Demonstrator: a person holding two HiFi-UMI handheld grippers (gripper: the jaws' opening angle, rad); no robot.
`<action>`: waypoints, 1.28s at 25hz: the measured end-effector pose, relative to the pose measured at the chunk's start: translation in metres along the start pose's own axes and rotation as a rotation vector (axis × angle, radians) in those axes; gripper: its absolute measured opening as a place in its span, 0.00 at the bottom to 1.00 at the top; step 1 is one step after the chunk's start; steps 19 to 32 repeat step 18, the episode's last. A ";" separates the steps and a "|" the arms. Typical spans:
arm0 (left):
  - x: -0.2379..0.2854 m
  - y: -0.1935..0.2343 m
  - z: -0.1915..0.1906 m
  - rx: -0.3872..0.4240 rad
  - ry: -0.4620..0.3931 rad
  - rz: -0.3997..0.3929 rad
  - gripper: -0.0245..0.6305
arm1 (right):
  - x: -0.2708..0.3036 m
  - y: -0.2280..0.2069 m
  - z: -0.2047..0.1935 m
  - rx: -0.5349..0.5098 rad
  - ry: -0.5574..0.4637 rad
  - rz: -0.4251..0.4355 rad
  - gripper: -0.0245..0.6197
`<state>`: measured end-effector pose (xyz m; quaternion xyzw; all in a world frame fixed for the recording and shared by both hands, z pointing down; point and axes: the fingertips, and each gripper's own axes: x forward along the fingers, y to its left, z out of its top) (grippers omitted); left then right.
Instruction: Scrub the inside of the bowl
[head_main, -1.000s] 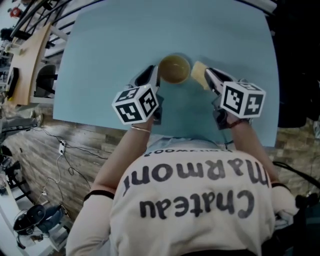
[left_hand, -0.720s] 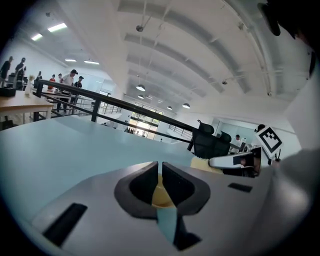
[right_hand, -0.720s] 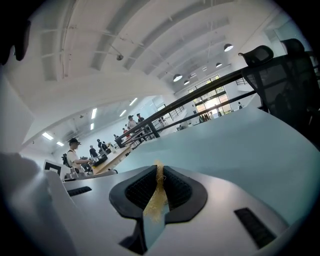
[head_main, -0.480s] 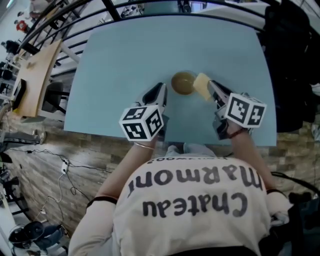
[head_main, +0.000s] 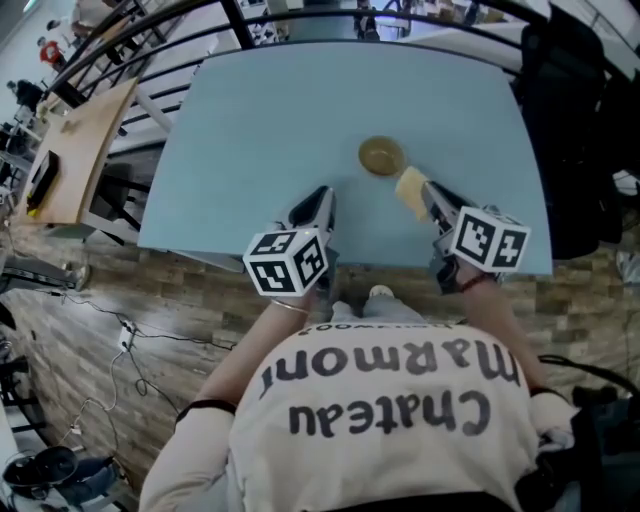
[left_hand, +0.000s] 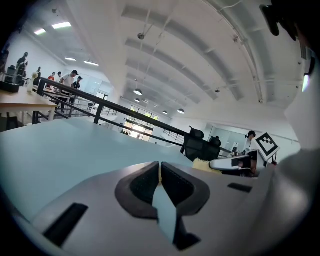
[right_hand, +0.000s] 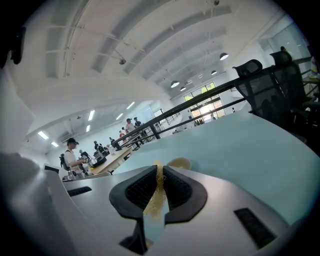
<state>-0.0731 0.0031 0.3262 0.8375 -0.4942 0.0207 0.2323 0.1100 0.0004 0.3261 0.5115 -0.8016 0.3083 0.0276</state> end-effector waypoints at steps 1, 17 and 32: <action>-0.006 0.000 -0.004 -0.001 0.000 -0.004 0.07 | -0.004 0.002 -0.006 -0.002 -0.001 -0.005 0.13; -0.054 0.005 -0.020 0.001 -0.001 -0.040 0.07 | -0.031 0.029 -0.037 -0.023 -0.018 -0.051 0.13; -0.057 0.005 -0.020 0.001 -0.002 -0.040 0.07 | -0.033 0.031 -0.038 -0.024 -0.018 -0.052 0.13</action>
